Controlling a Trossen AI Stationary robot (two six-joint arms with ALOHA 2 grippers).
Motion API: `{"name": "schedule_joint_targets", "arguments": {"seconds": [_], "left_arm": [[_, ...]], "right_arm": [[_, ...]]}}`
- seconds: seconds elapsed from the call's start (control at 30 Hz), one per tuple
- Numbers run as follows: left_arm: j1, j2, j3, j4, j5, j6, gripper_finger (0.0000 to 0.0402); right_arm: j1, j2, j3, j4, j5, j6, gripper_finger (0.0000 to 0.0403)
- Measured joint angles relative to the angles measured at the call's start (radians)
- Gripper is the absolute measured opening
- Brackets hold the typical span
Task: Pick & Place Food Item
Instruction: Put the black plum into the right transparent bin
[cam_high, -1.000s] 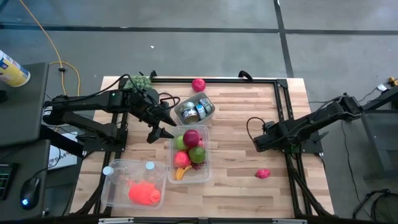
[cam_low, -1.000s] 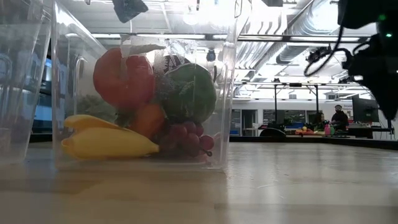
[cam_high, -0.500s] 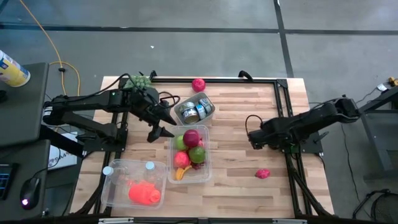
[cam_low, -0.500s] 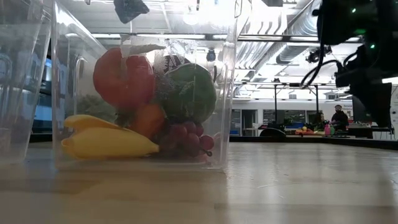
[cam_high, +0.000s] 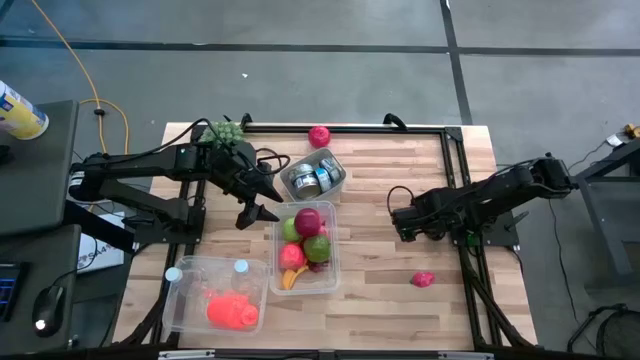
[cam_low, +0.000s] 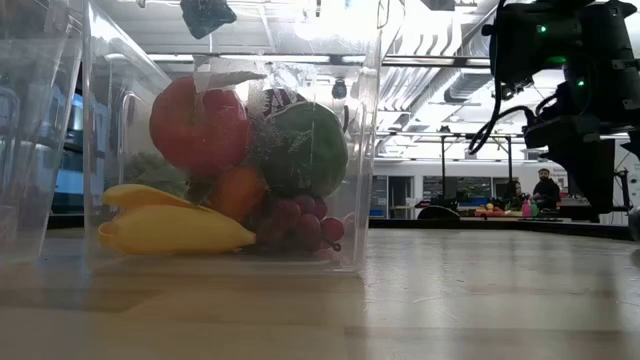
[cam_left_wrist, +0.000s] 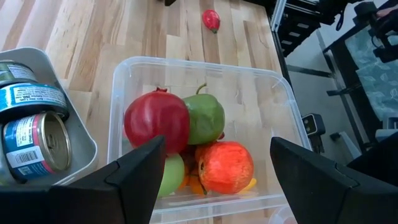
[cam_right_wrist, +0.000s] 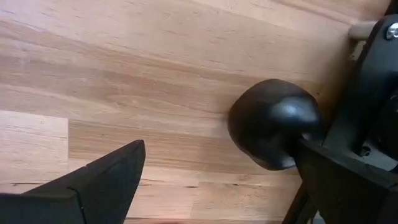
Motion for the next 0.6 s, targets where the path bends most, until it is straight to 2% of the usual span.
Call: {"name": "schedule_joint_targets", "arguments": {"seconds": [0.43,0.6], "left_arm": [[0.000,0.000,0.000,0.003,-0.008,0.020,0.0281],[0.000,0.000,0.000,0.004,-0.008,0.023,0.0281]], "right_arm": [[0.033,-0.069,0.107,0.178,0.161,-0.084,0.0374],[0.033,-0.074,0.150,0.072,0.256,-0.107,0.0372]]}}
